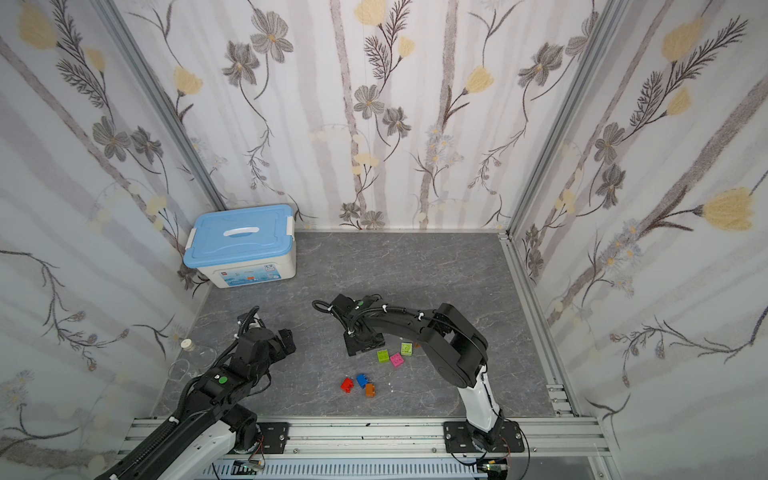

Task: Assemble the letter h with lego
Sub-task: Move the lego brick at the center of the board.

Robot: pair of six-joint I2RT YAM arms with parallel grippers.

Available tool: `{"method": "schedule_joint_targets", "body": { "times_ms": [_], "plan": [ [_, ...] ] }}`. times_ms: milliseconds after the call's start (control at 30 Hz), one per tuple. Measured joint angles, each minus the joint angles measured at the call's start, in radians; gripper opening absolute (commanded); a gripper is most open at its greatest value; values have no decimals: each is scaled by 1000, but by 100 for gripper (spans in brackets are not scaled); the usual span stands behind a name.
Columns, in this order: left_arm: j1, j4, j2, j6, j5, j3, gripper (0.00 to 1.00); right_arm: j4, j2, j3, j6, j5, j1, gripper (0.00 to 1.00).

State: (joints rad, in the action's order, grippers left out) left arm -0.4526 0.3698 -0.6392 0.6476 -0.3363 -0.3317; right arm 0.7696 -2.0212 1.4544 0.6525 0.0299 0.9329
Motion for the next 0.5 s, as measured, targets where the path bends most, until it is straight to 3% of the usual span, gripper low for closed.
{"method": "schedule_joint_targets", "body": {
  "times_ms": [167,267,500],
  "plan": [
    [0,0,2,0,0,0,100,0,-64,63,-26,0,-31,65],
    [0,0,3,0,0,0,100,2,-79,85,-34,0,-36,72],
    [0,0,4,0,1,0,100,22,-8,71,-48,-5,-37,75]
  ]
}}
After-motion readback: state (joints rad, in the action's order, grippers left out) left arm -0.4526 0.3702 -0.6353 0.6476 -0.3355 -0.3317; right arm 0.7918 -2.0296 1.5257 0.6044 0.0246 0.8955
